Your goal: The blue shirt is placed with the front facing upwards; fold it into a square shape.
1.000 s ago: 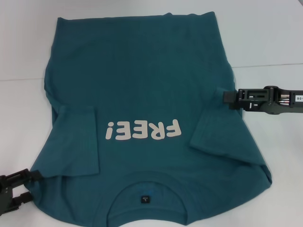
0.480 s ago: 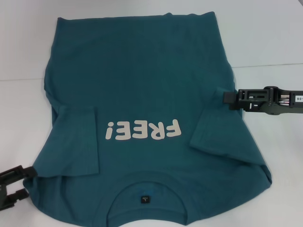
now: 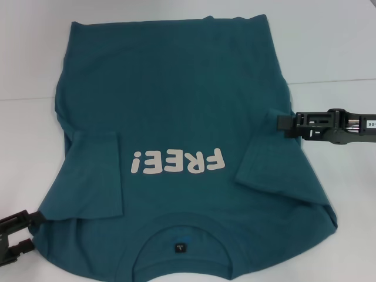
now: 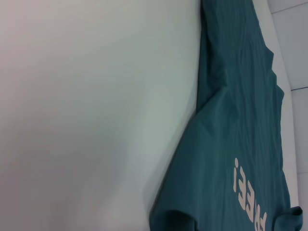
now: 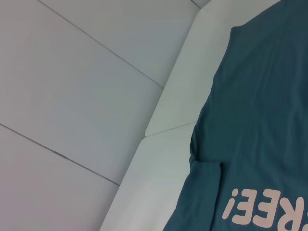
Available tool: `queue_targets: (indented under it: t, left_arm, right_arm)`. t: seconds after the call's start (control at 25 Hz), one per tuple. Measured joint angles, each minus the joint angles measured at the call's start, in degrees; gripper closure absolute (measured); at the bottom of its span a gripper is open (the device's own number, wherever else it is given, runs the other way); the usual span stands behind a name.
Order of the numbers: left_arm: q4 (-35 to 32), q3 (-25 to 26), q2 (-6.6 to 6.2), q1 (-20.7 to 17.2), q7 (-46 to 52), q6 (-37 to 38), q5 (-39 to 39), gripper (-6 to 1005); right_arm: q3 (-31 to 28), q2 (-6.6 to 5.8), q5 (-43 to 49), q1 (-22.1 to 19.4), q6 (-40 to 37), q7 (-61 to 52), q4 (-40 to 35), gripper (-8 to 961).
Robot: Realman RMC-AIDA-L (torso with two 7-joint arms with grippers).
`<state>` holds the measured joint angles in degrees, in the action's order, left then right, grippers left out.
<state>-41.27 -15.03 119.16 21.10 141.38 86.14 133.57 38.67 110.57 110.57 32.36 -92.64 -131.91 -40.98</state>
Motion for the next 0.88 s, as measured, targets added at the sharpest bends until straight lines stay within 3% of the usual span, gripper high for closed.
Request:
queue_targets:
  t: [0.4,0.88]
  left_arm:
    - [0.39,0.01,0.18,-0.67,0.37,-0.25,0.03,191]
    - [3.73,-1.05,-0.01,1.45,-0.11,-3.27,-0.24,214]
  right_arm:
    - [-0.09,0.00,-0.15,-0.02,0.00,-0.03,0.02,325]
    - [-0.09,-0.19,-0.16,-0.10,-0.03,-0.09,0.03,325]
